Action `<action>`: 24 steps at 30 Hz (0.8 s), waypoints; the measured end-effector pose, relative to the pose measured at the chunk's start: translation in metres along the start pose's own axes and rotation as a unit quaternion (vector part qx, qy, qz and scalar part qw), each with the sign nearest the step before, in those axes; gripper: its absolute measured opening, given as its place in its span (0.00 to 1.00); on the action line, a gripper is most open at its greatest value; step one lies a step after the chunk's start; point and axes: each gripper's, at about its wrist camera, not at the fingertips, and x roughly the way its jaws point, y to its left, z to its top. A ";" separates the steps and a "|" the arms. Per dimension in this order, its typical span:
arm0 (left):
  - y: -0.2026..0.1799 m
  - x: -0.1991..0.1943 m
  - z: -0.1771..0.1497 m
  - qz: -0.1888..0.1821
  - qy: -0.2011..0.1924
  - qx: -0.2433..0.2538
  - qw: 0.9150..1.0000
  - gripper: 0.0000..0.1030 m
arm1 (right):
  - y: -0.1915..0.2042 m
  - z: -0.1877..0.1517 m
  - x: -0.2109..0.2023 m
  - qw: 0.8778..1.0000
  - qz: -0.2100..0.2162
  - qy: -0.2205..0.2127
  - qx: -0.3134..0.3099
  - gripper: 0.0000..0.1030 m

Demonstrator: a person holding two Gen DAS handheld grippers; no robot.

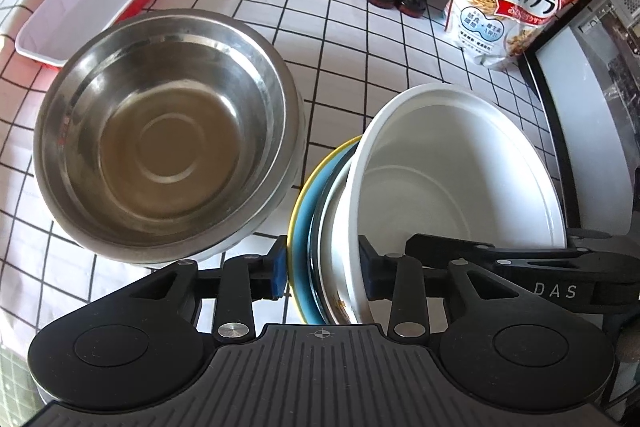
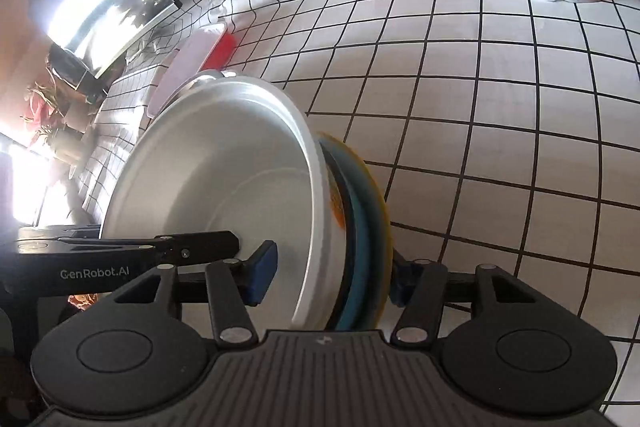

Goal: Organize plates and bowls

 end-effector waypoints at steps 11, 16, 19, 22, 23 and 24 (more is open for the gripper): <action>-0.004 0.001 0.001 -0.005 0.008 0.003 1.000 0.43 | -0.008 -0.007 0.003 0.999 0.022 0.007 0.027 0.54; -0.002 0.003 0.003 -0.012 0.019 0.010 1.000 0.43 | -0.009 -0.010 0.004 0.999 0.025 0.010 0.036 0.51; -0.004 0.005 0.006 -0.008 0.031 0.010 0.999 0.44 | -0.011 -0.011 0.004 0.999 0.029 0.008 0.046 0.50; -0.010 0.004 0.004 0.001 0.032 0.022 0.999 0.45 | -0.019 -0.014 0.004 0.996 0.045 0.007 0.072 0.49; -0.011 0.004 0.004 0.003 0.032 0.026 0.999 0.45 | -0.022 -0.015 0.004 0.995 0.052 0.008 0.083 0.49; -0.014 0.003 0.004 0.007 0.033 0.031 0.999 0.44 | -0.025 -0.016 0.004 0.994 0.058 0.009 0.092 0.49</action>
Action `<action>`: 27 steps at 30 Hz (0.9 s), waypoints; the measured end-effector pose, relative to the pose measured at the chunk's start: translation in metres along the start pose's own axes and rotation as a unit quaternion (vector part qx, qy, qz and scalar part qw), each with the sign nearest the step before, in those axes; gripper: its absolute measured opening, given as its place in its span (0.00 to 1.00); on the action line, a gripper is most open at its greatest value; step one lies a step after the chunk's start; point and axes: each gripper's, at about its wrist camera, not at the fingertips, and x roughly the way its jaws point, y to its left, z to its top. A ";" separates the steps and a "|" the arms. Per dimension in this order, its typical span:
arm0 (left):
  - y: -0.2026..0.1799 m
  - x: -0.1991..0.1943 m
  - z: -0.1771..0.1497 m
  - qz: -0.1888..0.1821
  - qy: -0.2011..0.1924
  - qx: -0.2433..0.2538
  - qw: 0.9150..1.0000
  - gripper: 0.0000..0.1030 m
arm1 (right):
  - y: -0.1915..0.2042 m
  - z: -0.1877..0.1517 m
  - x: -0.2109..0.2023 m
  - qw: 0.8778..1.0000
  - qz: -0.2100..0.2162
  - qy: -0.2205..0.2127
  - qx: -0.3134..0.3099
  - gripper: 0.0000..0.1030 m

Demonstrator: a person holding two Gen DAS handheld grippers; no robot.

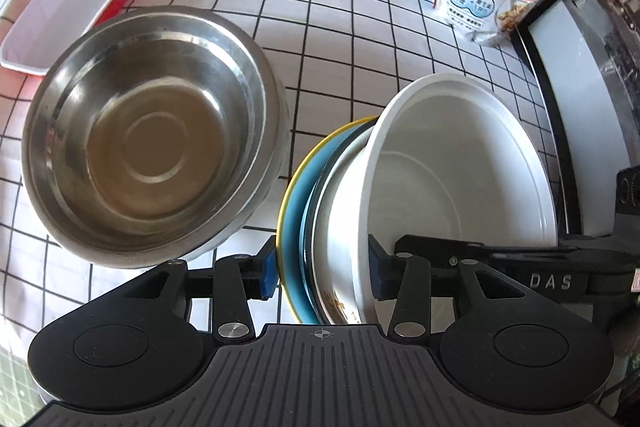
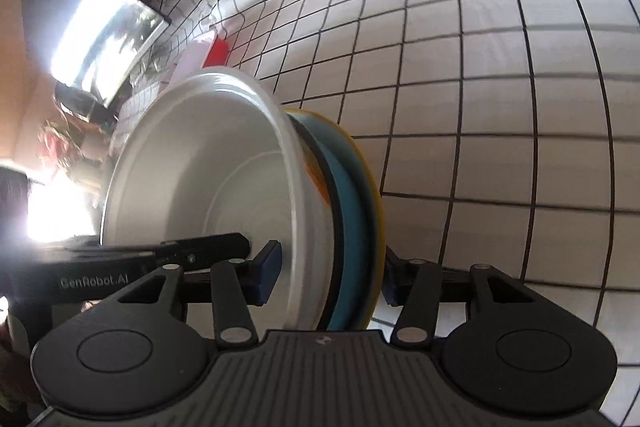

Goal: Organize plates and bowls

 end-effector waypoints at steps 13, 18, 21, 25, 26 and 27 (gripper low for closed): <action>-0.013 0.002 0.010 0.034 0.038 0.024 0.998 0.48 | -0.005 -0.004 0.000 1.000 0.014 -0.008 0.006 0.49; -0.020 0.004 0.008 0.051 0.044 0.043 0.997 0.51 | -0.007 -0.002 0.000 1.000 0.020 -0.010 0.003 0.50; -0.026 0.004 0.008 0.065 0.041 0.062 0.995 0.52 | -0.007 -0.004 -0.001 1.000 0.021 -0.010 -0.003 0.50; -0.027 0.004 0.009 0.067 0.044 0.068 0.994 0.52 | -0.008 -0.006 -0.002 1.000 0.023 -0.014 0.000 0.50; -0.028 0.005 0.010 0.068 0.044 0.069 0.994 0.53 | -0.008 -0.006 -0.002 1.000 0.022 -0.015 0.001 0.50; -0.029 0.005 0.010 0.067 0.046 0.070 0.994 0.55 | -0.007 -0.006 -0.002 1.000 0.018 -0.015 0.003 0.50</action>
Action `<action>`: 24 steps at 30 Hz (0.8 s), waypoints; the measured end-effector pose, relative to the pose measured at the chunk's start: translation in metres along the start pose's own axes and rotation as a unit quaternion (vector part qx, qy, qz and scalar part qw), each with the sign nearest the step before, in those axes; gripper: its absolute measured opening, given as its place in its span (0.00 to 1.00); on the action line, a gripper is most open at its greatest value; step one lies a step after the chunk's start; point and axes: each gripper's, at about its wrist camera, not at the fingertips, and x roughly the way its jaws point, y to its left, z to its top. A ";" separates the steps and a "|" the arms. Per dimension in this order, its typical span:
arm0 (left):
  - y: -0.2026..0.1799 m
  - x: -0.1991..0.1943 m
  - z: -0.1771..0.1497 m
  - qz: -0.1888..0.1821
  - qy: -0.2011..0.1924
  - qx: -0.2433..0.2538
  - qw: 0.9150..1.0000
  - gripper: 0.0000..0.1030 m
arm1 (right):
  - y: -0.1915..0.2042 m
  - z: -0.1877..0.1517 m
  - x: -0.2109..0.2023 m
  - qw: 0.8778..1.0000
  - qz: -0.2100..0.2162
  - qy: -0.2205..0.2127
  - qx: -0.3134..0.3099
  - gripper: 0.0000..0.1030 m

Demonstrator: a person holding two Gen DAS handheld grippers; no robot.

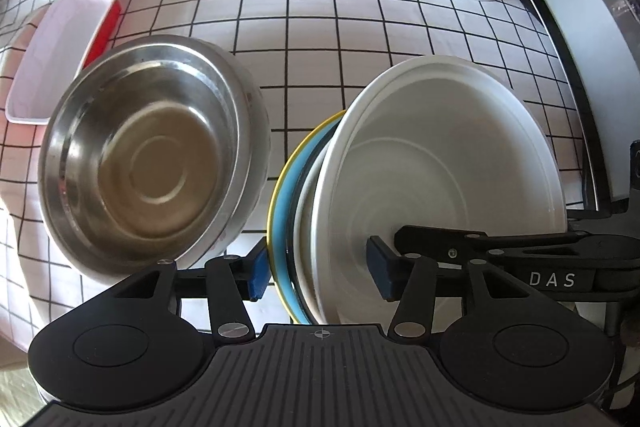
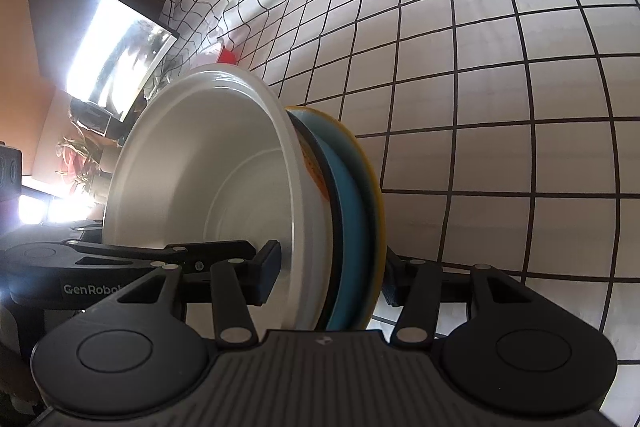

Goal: Organize plates and bowls

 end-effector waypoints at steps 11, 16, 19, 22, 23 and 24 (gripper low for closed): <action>0.002 0.002 0.002 0.002 0.007 0.006 1.000 0.53 | 0.004 -0.002 0.003 1.000 -0.012 -0.006 0.007 0.50; 0.003 0.003 0.002 0.000 0.006 0.006 1.000 0.53 | 0.004 -0.001 0.003 1.000 -0.014 -0.008 0.007 0.50; 0.004 0.003 0.002 -0.003 0.007 0.005 1.000 0.53 | 0.005 -0.003 0.003 1.000 -0.017 -0.012 0.010 0.50; 0.002 0.003 0.003 -0.002 0.005 0.010 1.000 0.53 | 0.004 -0.006 0.002 1.000 -0.016 -0.017 0.017 0.50; 0.001 0.003 0.003 -0.001 0.004 0.012 1.000 0.53 | 0.004 -0.007 0.002 1.000 -0.016 -0.017 0.020 0.50; 0.000 0.002 0.004 0.000 0.004 0.014 1.000 0.53 | 0.003 -0.007 0.002 0.999 -0.015 -0.017 0.022 0.50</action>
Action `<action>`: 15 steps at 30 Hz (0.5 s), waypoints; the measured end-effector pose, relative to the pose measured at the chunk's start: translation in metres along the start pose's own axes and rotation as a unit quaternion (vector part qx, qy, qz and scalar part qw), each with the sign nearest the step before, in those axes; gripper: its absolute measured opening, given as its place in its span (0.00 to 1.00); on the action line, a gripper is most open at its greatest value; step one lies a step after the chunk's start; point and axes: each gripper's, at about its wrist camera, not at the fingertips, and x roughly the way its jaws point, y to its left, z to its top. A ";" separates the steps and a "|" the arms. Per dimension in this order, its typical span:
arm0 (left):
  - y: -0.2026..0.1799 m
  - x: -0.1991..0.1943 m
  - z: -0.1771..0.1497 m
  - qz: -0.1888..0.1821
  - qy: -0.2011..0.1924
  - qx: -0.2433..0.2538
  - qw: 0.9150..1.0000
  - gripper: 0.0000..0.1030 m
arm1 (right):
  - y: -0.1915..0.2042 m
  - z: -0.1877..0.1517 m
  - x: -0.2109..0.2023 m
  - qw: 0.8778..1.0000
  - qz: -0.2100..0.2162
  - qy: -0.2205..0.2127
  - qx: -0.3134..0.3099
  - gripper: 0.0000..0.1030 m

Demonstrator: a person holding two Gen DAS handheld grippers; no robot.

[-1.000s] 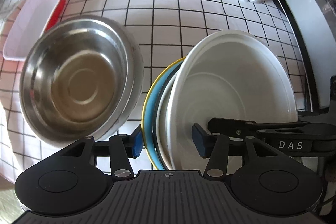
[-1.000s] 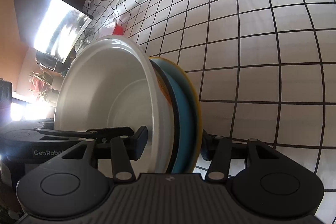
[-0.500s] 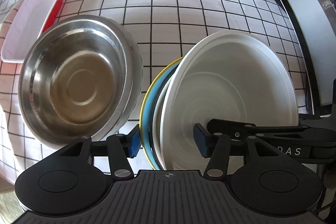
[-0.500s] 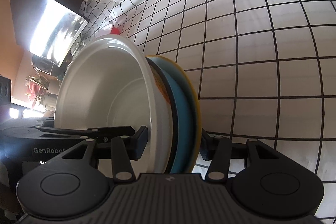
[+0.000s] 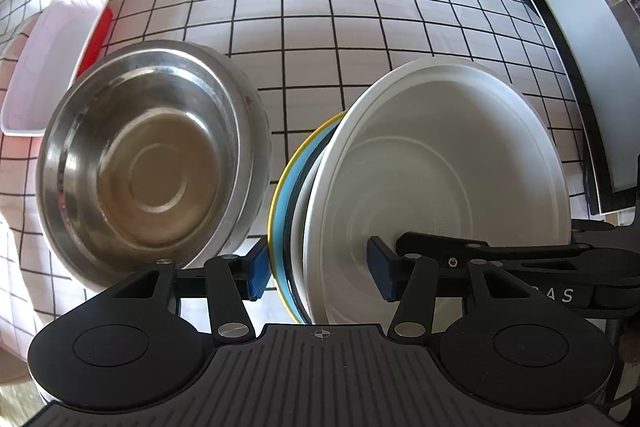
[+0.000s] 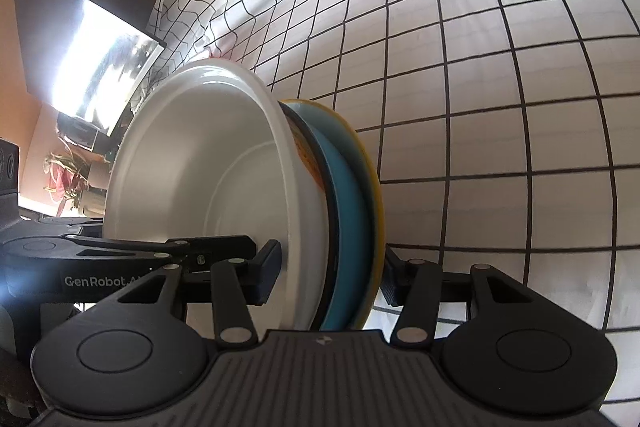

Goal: Organize plates and bowls

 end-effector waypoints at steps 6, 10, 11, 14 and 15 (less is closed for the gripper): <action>0.001 0.001 0.003 -0.004 0.002 0.010 1.000 0.53 | 0.000 -0.001 0.000 1.000 -0.003 -0.004 0.005 0.50; 0.007 0.002 0.007 -0.013 0.014 0.002 1.000 0.52 | 0.001 0.001 0.000 1.000 -0.006 -0.003 0.003 0.51; 0.008 0.003 0.008 -0.015 0.018 0.002 1.000 0.53 | 0.001 0.002 0.001 1.000 -0.006 -0.003 0.004 0.51; 0.010 0.005 0.010 -0.021 0.027 -0.002 0.999 0.53 | 0.003 0.002 0.001 1.000 -0.009 -0.003 0.007 0.51; 0.011 0.005 0.010 -0.022 0.028 -0.003 0.999 0.53 | 0.003 0.002 0.001 1.000 -0.010 -0.003 0.008 0.51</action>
